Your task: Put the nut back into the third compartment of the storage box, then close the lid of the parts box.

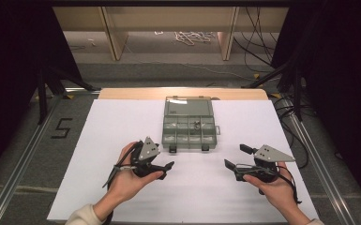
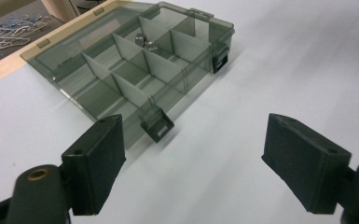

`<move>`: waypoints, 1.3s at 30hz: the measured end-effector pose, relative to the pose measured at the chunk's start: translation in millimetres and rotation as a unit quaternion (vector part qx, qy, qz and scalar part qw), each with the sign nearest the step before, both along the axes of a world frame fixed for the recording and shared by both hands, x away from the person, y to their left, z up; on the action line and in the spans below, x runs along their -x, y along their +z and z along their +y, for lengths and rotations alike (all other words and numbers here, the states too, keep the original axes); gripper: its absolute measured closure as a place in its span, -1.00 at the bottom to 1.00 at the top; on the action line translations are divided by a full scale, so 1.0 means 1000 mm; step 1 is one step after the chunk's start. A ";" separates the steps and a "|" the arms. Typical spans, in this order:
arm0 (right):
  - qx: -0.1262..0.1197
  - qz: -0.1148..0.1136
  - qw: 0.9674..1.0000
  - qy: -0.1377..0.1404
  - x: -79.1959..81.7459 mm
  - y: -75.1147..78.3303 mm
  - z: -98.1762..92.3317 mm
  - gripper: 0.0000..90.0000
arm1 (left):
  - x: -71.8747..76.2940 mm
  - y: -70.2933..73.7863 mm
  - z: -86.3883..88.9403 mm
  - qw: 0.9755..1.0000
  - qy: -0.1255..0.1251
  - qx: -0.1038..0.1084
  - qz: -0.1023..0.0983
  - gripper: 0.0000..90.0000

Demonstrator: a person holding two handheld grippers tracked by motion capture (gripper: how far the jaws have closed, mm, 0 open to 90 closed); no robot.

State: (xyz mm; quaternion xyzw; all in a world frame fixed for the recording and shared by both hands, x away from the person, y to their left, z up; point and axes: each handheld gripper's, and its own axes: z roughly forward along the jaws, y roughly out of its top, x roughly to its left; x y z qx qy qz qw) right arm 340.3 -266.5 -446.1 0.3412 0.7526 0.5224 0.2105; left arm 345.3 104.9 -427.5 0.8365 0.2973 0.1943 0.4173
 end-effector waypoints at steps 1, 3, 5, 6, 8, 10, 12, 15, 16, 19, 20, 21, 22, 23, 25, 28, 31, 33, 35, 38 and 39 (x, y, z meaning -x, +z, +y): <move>-0.001 0.003 1.000 0.000 0.000 0.000 0.000 -0.63 | 0.002 -0.001 0.003 1.000 -0.003 -0.006 -0.001 -0.55; 0.007 -0.010 1.000 -0.003 -0.001 0.000 -0.002 -0.63 | 0.006 -0.003 0.007 1.000 0.001 0.002 -0.002 -0.55; 0.002 0.001 1.000 -0.002 -0.001 -0.001 -0.002 -0.63 | 0.010 -0.004 0.012 1.000 0.004 0.005 -0.001 -0.54; 0.010 0.010 1.000 -0.002 -0.001 0.000 -0.004 -0.63 | 0.012 -0.005 0.014 1.000 0.009 0.009 -0.002 -0.54; 0.000 0.002 1.000 -0.003 -0.003 -0.002 -0.004 -0.63 | 0.015 -0.006 0.020 1.000 0.014 0.011 -0.004 -0.54; -0.009 0.001 1.000 -0.003 -0.004 -0.003 -0.003 -0.63 | 0.019 -0.006 0.025 1.000 0.019 0.010 -0.003 -0.54; -0.006 -0.005 1.000 -0.005 -0.005 -0.004 -0.004 -0.63 | 0.022 -0.007 0.029 1.000 0.024 0.016 -0.004 -0.54; -0.005 -0.004 1.000 -0.008 -0.006 -0.004 -0.005 -0.62 | 0.026 -0.008 0.032 0.999 0.034 0.027 -0.006 -0.53; -0.008 -0.003 1.000 -0.006 -0.006 -0.004 -0.005 -0.62 | 0.026 -0.008 0.035 0.999 0.027 0.019 -0.002 -0.53; -0.008 -0.003 1.000 -0.005 -0.007 -0.004 -0.005 -0.62 | 0.028 -0.009 0.033 0.999 0.033 0.029 -0.004 -0.52; -0.001 -0.001 1.000 -0.008 -0.006 -0.003 -0.006 -0.62 | 0.028 -0.009 0.033 0.999 0.030 0.027 -0.005 -0.52; -0.003 -0.002 1.000 -0.005 -0.006 -0.003 -0.005 -0.62 | 0.029 -0.010 0.032 0.999 0.032 0.030 -0.005 -0.52; -0.003 -0.004 1.000 -0.008 -0.006 -0.003 -0.005 -0.62 | 0.029 -0.010 0.032 0.999 0.032 0.029 -0.005 -0.52; -0.002 -0.004 1.000 -0.008 -0.006 -0.003 -0.005 -0.62 | 0.028 -0.010 0.034 1.000 0.024 0.020 -0.002 -0.52; -0.003 0.001 1.000 -0.006 -0.006 -0.003 -0.004 -0.62 | 0.029 -0.011 0.033 0.999 0.027 0.023 -0.003 -0.52; 0.001 -0.003 1.000 -0.009 -0.006 -0.003 -0.004 -0.62 | 0.028 -0.012 0.031 0.999 0.031 0.031 -0.001 -0.52; -0.001 -0.002 1.000 -0.007 -0.007 -0.003 -0.005 -0.62 | 0.027 -0.013 0.030 0.999 0.034 0.029 0.001 -0.52; -0.001 -0.002 1.000 -0.008 -0.008 -0.004 -0.006 -0.62 | 0.026 -0.014 0.031 0.999 0.029 0.020 0.003 -0.52; -0.009 -0.006 1.000 -0.007 -0.009 -0.005 -0.005 -0.62 | 0.026 -0.015 0.030 0.999 0.033 0.016 0.004 -0.51; 0.005 0.007 1.000 -0.012 -0.007 -0.003 -0.009 -0.62 | 0.024 -0.017 0.029 0.999 0.036 0.028 0.006 -0.51; 0.006 0.007 1.000 -0.013 -0.007 -0.003 -0.009 -0.62 | 0.024 -0.016 0.031 0.999 0.031 0.018 0.005 -0.51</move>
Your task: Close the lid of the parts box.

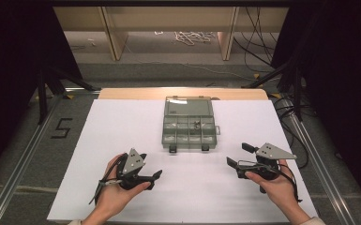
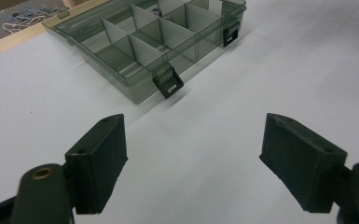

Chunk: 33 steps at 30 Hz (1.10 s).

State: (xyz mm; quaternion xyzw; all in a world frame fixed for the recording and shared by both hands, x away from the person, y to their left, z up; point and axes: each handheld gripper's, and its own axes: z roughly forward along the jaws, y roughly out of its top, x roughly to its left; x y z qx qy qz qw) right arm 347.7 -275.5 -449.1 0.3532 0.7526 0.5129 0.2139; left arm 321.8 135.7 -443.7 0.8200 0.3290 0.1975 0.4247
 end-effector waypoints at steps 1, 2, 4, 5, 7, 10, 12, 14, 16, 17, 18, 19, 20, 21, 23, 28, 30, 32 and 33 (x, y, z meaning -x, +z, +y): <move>0.002 0.000 1.000 0.000 0.000 0.000 0.000 -0.62 | 0.000 0.000 0.000 1.000 0.001 0.001 0.000 -0.51; -0.010 -0.002 1.000 0.004 0.000 -0.002 0.001 -0.62 | -0.001 0.000 -0.001 1.000 0.006 0.011 -0.004 -0.51; -0.001 -0.001 1.000 0.000 0.001 -0.002 0.000 -0.62 | -0.001 0.000 0.001 1.000 0.007 0.004 -0.002 -0.51; -0.004 -0.003 1.000 0.001 0.001 -0.002 0.000 -0.62 | -0.001 0.000 0.001 1.000 0.007 0.004 -0.004 -0.51; -0.009 -0.007 1.000 -0.003 0.001 -0.002 0.001 -0.62 | -0.001 0.000 0.002 1.000 0.007 0.003 -0.002 -0.50; -0.007 -0.008 1.000 -0.003 0.000 -0.001 0.003 -0.61 | 0.000 -0.001 0.004 1.000 0.016 0.009 -0.007 -0.50; -0.002 -0.005 1.000 -0.004 0.000 0.000 0.004 -0.60 | 0.000 -0.001 0.005 1.000 0.017 0.005 -0.005 -0.50; -0.003 -0.007 1.000 -0.006 -0.002 0.000 0.004 -0.59 | 0.000 0.000 0.005 1.000 0.017 0.005 -0.004 -0.49; 0.006 -0.004 1.000 -0.016 -0.003 0.002 0.003 -0.58 | -0.001 0.000 0.005 1.000 0.014 -0.004 -0.007 -0.49; 0.006 -0.006 1.000 -0.020 -0.005 0.001 0.003 -0.57 | -0.001 -0.001 0.003 1.000 0.014 0.001 -0.003 -0.49; 0.005 -0.006 1.000 -0.021 -0.007 0.001 0.002 -0.56 | -0.001 -0.001 0.003 1.000 0.012 -0.002 -0.001 -0.49; -0.001 -0.005 1.000 -0.025 -0.009 0.000 0.002 -0.55 | -0.001 -0.002 0.003 1.000 0.013 -0.003 -0.001 -0.49; 0.007 0.001 1.000 -0.026 -0.011 0.001 0.000 -0.54 | -0.001 -0.003 0.002 1.000 0.011 0.000 0.000 -0.49; 0.008 -0.002 1.000 -0.029 -0.013 0.001 0.000 -0.53 | -0.002 -0.003 0.002 1.000 0.010 0.002 0.003 -0.49; -0.003 -0.009 0.999 -0.035 -0.019 0.001 0.001 -0.53 | -0.002 -0.003 0.002 1.000 0.010 0.002 0.003 -0.49; -0.003 -0.002 0.999 -0.049 -0.035 0.009 -0.002 -0.52 | -0.002 -0.004 0.002 1.000 0.013 -0.001 0.004 -0.49; -0.005 0.005 0.998 -0.058 -0.041 0.011 -0.001 -0.51 | -0.002 -0.004 0.002 1.000 0.008 -0.003 0.005 -0.49; -0.011 0.004 0.998 -0.062 -0.049 0.012 0.000 -0.51 | -0.001 -0.005 0.001 1.000 0.008 -0.004 0.006 -0.49; -0.007 0.005 0.998 -0.063 -0.053 0.013 0.000 -0.51 | -0.001 -0.005 0.001 1.000 0.009 -0.005 0.004 -0.49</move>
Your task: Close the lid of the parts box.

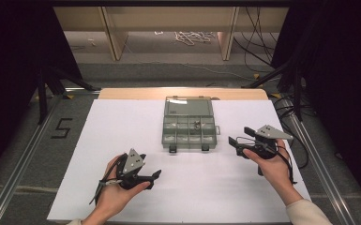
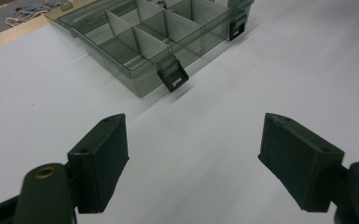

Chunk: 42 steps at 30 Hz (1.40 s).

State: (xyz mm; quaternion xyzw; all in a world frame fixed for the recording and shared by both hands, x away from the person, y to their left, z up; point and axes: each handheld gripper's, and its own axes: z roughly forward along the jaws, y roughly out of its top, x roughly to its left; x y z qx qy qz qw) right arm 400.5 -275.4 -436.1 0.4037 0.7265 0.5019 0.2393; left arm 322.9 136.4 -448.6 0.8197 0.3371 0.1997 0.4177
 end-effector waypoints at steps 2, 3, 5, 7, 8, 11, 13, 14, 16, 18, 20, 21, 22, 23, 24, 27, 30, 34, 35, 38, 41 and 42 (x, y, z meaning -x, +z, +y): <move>0.003 0.008 1.000 -0.009 -0.008 0.002 0.002 -0.50 | 0.000 0.000 0.000 1.000 0.002 0.000 0.002 -0.49; 0.008 0.007 1.000 -0.012 -0.012 0.003 0.003 -0.50 | 0.000 -0.001 0.000 1.000 0.001 0.001 0.002 -0.49; -0.002 0.007 1.000 -0.012 -0.020 0.003 0.005 -0.50 | -0.001 -0.001 0.000 1.000 -0.004 -0.003 0.003 -0.49; 0.003 0.013 1.000 -0.014 -0.027 0.004 0.008 -0.50 | -0.001 -0.002 -0.001 1.000 0.002 0.000 0.005 -0.49; 0.005 0.021 1.000 -0.018 -0.030 0.004 0.009 -0.49 | -0.001 -0.002 -0.001 1.000 0.005 -0.002 0.005 -0.49; 0.004 0.025 0.999 -0.023 -0.039 0.004 0.013 -0.48 | -0.002 -0.002 -0.001 1.000 0.001 -0.005 0.005 -0.48; 0.004 0.026 0.999 -0.026 -0.046 0.003 0.015 -0.47 | -0.002 -0.003 -0.001 1.000 0.003 -0.006 0.003 -0.48; 0.005 0.025 0.999 -0.027 -0.050 0.003 0.016 -0.46 | -0.002 -0.003 -0.001 1.000 0.004 -0.005 0.003 -0.48; 0.002 0.027 0.999 -0.032 -0.056 0.003 0.019 -0.46 | -0.001 -0.004 -0.002 1.000 0.007 -0.003 0.007 -0.48; -0.002 0.036 0.999 -0.037 -0.063 0.003 0.022 -0.44 | -0.002 -0.004 -0.002 1.000 0.006 -0.004 0.008 -0.48; 0.000 0.043 0.998 -0.038 -0.070 0.003 0.024 -0.43 | -0.002 -0.004 -0.001 1.000 0.003 -0.007 0.007 -0.48; 0.004 0.039 0.998 -0.040 -0.074 0.002 0.026 -0.43 | -0.002 -0.004 -0.001 1.000 0.002 -0.008 0.008 -0.48; 0.007 0.045 0.998 -0.042 -0.078 0.002 0.027 -0.42 | -0.002 -0.005 -0.002 1.000 0.002 -0.007 0.009 -0.48; 0.009 0.049 0.998 -0.043 -0.082 0.002 0.029 -0.41 | -0.002 -0.005 -0.001 1.000 0.002 -0.007 0.009 -0.48; 0.016 0.047 0.998 -0.044 -0.087 0.002 0.030 -0.39 | -0.003 -0.004 0.000 1.000 -0.003 -0.015 0.009 -0.48; 0.023 0.059 0.997 -0.052 -0.101 0.002 0.035 -0.33 | -0.002 -0.005 -0.001 1.000 0.006 -0.004 0.012 -0.48; 0.032 0.078 0.995 -0.059 -0.115 0.003 0.040 -0.28 | -0.002 -0.005 -0.001 1.000 0.006 -0.004 0.011 -0.48; 0.040 0.093 0.993 -0.063 -0.134 0.000 0.045 -0.24 | -0.002 -0.005 0.000 1.000 0.007 -0.005 0.011 -0.48; 0.043 0.104 0.991 -0.067 -0.137 0.000 0.046 -0.23 | -0.002 -0.005 0.000 1.000 0.007 -0.005 0.011 -0.48; 0.057 0.103 0.991 -0.071 -0.150 -0.003 0.050 -0.16 | -0.002 -0.005 0.001 1.000 0.001 -0.005 0.012 -0.48; 0.059 0.106 0.989 -0.082 -0.161 -0.007 0.054 -0.13 | -0.001 -0.006 0.000 1.000 0.004 -0.002 0.010 -0.48; 0.065 0.106 0.989 -0.076 -0.165 -0.007 0.054 -0.11 | -0.001 -0.005 0.001 1.000 0.005 -0.006 0.012 -0.48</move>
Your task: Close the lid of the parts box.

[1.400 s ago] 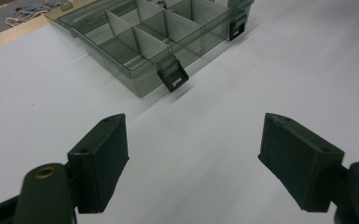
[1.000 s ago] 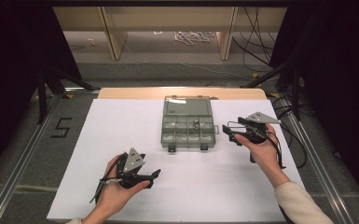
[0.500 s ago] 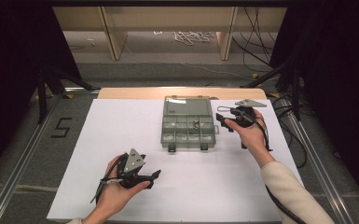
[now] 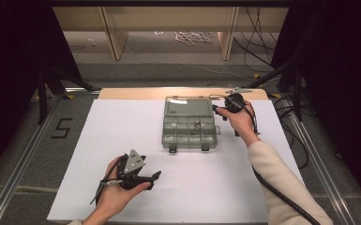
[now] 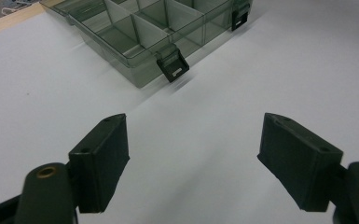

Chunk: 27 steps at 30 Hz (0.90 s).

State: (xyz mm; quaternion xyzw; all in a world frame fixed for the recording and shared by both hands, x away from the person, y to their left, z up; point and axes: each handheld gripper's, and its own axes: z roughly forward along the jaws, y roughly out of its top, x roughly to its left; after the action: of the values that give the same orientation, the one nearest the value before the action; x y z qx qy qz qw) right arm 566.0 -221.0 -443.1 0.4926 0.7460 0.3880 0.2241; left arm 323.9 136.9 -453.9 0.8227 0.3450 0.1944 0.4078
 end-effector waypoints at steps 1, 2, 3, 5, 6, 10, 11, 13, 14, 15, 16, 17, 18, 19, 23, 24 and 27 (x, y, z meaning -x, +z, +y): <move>-0.007 0.022 1.000 -0.016 -0.001 0.000 0.003 -0.10 | 0.000 0.000 0.000 1.000 -0.001 0.001 0.001 -0.48; -0.015 0.027 0.999 -0.019 -0.004 -0.001 0.006 -0.10 | 0.000 -0.001 0.000 1.000 0.001 0.002 0.002 -0.48; -0.010 0.030 0.999 -0.020 -0.007 -0.002 0.007 -0.08 | -0.001 -0.001 0.001 1.000 -0.001 0.000 0.000 -0.48; -0.003 0.048 0.999 -0.018 -0.012 -0.003 0.009 -0.05 | 0.000 -0.001 0.002 1.000 -0.003 -0.002 0.004 -0.48; -0.002 0.051 0.998 -0.022 -0.014 -0.004 0.011 -0.03 | 0.000 -0.001 0.002 1.000 -0.002 0.000 0.002 -0.48; 0.005 0.069 0.997 -0.030 -0.021 -0.007 0.015 0.03 | 0.001 -0.001 0.003 1.000 0.000 -0.005 0.004 -0.47; 0.008 0.071 0.997 -0.031 -0.023 -0.008 0.016 0.06 | 0.001 -0.002 0.002 1.000 0.002 -0.001 0.004 -0.47; 0.010 0.076 0.997 -0.029 -0.026 -0.009 0.016 0.10 | 0.001 -0.002 0.003 1.000 -0.001 0.002 0.007 -0.47; 0.006 0.084 0.996 -0.031 -0.026 -0.009 0.017 0.12 | 0.002 -0.002 0.002 1.000 0.001 0.002 0.005 -0.47; 0.008 0.085 0.996 -0.026 -0.028 -0.009 0.017 0.15 | 0.002 -0.002 0.003 1.000 0.000 0.002 0.006 -0.47; 0.017 0.073 0.997 -0.011 -0.031 -0.011 0.015 0.18 | 0.002 -0.002 0.003 1.000 0.001 0.002 0.006 -0.47; 0.018 0.077 0.997 -0.014 -0.031 -0.011 0.016 0.20 | 0.001 -0.002 0.003 1.000 -0.001 0.001 0.007 -0.47; 0.017 0.083 0.996 -0.021 -0.031 -0.011 0.018 0.22 | 0.001 -0.002 0.003 1.000 0.002 -0.001 0.006 -0.47; 0.023 0.074 0.997 -0.013 -0.033 -0.012 0.017 0.25 | 0.001 -0.002 0.002 1.000 0.000 0.000 0.005 -0.47; 0.030 0.091 0.995 -0.019 -0.036 -0.014 0.017 0.38 | 0.001 -0.002 0.003 1.000 -0.005 -0.010 0.006 -0.47; 0.009 0.108 0.993 -0.038 -0.035 -0.014 0.022 0.40 | 0.001 -0.002 0.003 1.000 -0.005 -0.008 0.006 -0.47; 0.013 0.119 0.992 -0.035 -0.036 -0.016 0.024 0.49 | 0.001 -0.002 0.003 1.000 -0.006 -0.010 0.006 -0.47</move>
State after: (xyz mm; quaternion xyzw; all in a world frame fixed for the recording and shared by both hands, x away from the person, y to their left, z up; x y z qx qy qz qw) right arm 602.0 -197.5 -458.6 0.5579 0.7548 0.3091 0.1535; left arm 322.5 139.7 -456.0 0.8297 0.3406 0.1906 0.3990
